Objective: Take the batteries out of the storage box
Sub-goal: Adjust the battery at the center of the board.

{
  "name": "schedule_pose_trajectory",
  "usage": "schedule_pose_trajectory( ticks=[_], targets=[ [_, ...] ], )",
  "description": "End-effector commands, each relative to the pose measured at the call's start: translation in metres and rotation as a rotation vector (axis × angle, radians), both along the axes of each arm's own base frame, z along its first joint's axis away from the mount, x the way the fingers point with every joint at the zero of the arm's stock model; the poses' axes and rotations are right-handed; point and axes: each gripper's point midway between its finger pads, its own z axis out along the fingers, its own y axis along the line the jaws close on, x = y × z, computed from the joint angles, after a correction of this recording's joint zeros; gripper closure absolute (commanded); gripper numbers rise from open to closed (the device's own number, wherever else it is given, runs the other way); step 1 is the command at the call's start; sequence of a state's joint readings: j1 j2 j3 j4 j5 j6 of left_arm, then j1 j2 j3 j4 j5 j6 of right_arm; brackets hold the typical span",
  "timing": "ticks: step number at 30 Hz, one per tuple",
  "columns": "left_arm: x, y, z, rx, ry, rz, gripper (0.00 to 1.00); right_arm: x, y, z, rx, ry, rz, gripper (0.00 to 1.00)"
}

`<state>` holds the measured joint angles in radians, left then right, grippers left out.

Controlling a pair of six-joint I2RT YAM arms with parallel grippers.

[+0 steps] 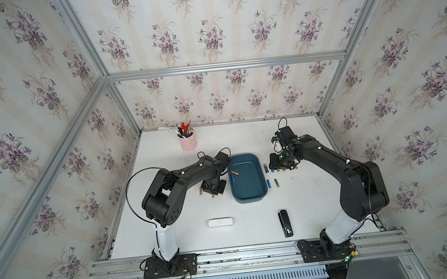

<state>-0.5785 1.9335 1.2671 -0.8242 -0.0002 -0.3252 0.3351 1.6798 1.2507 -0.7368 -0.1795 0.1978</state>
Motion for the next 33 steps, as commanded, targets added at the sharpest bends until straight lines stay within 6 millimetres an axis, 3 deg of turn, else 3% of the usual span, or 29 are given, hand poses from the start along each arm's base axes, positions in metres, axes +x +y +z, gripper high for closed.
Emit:
schedule_pose_trajectory(
  ticks=[1,14,33],
  targets=[
    [-0.003,0.019,-0.009,0.081,0.014,0.095,0.86,0.0,-0.001,-0.001,-0.01,0.001,0.01,0.62],
    [0.009,0.039,-0.006,0.072,0.002,0.195,0.84,-0.001,-0.002,-0.001,-0.014,0.003,0.013,0.62],
    [0.019,0.032,-0.011,0.037,0.017,0.274,0.83,0.0,-0.003,0.001,-0.024,0.004,0.02,0.62]
  ],
)
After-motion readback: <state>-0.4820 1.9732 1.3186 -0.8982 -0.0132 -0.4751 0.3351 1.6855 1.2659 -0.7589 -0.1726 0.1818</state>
